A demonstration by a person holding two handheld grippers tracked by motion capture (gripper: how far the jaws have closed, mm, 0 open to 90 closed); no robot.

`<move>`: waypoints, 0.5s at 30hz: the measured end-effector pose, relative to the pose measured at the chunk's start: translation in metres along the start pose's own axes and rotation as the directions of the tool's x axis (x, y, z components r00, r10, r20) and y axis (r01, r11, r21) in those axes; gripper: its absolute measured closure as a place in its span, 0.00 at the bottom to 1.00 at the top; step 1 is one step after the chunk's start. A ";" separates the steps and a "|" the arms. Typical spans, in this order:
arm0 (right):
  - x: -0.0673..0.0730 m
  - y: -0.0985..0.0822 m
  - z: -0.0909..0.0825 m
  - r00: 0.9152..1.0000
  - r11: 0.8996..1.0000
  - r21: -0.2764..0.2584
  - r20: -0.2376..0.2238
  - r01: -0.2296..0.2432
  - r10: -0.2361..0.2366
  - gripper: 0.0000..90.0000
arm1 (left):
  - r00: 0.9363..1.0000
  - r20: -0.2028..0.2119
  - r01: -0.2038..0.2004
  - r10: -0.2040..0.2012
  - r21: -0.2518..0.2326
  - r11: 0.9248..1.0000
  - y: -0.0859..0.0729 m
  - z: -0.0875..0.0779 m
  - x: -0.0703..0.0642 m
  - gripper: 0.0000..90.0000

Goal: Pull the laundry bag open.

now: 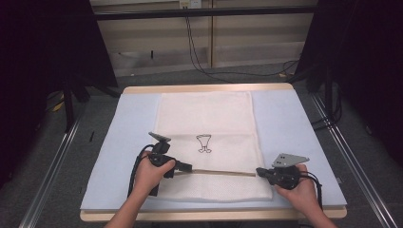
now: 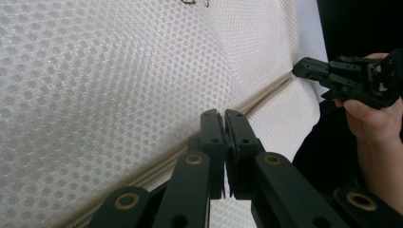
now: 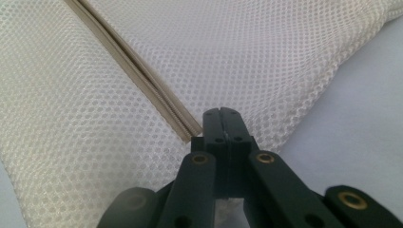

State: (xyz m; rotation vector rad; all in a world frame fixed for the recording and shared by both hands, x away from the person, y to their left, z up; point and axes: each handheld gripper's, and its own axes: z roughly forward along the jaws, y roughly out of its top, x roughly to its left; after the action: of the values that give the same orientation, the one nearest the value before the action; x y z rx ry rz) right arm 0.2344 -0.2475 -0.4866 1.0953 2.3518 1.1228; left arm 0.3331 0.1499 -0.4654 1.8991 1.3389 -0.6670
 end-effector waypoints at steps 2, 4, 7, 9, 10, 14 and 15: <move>0.000 0.000 0.000 1.000 1.000 -0.001 -0.002 0.000 0.000 1.00 | 1.000 0.007 -0.002 0.002 -0.007 1.000 0.000 -0.001 0.001 0.97; 0.000 0.000 0.000 1.000 1.000 0.000 0.000 0.000 0.000 1.00 | 1.000 -0.008 -0.010 0.010 -0.006 1.000 -0.001 -0.002 0.001 0.97; 0.000 0.000 0.000 1.000 1.000 -0.002 -0.003 -0.001 0.001 1.00 | 1.000 0.007 -0.005 0.005 -0.007 1.000 -0.001 -0.004 0.002 0.97; 0.000 0.000 0.000 1.000 1.000 -0.002 -0.003 -0.001 0.001 1.00 | 1.000 -0.004 -0.005 0.005 -0.007 1.000 -0.001 -0.004 0.003 0.97; 0.000 0.000 0.000 1.000 1.000 -0.001 0.000 0.000 0.000 1.00 | 1.000 -0.004 0.000 0.000 -0.010 1.000 -0.001 -0.004 0.003 0.97; 0.000 0.000 0.000 1.000 1.000 0.001 -0.001 -0.003 0.003 1.00 | 1.000 -0.010 -0.004 0.004 -0.004 1.000 -0.001 -0.007 0.005 0.97; 0.000 0.000 0.000 1.000 1.000 0.001 -0.001 -0.003 0.003 1.00 | 1.000 -0.005 0.000 -0.001 -0.011 1.000 -0.001 -0.007 0.005 0.97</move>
State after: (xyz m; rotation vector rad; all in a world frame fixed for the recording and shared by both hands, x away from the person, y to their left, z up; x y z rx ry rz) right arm 0.2344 -0.2477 -0.4866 1.0987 2.3521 1.1238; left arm 0.3336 0.1587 -0.4650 1.8929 1.3434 -0.6547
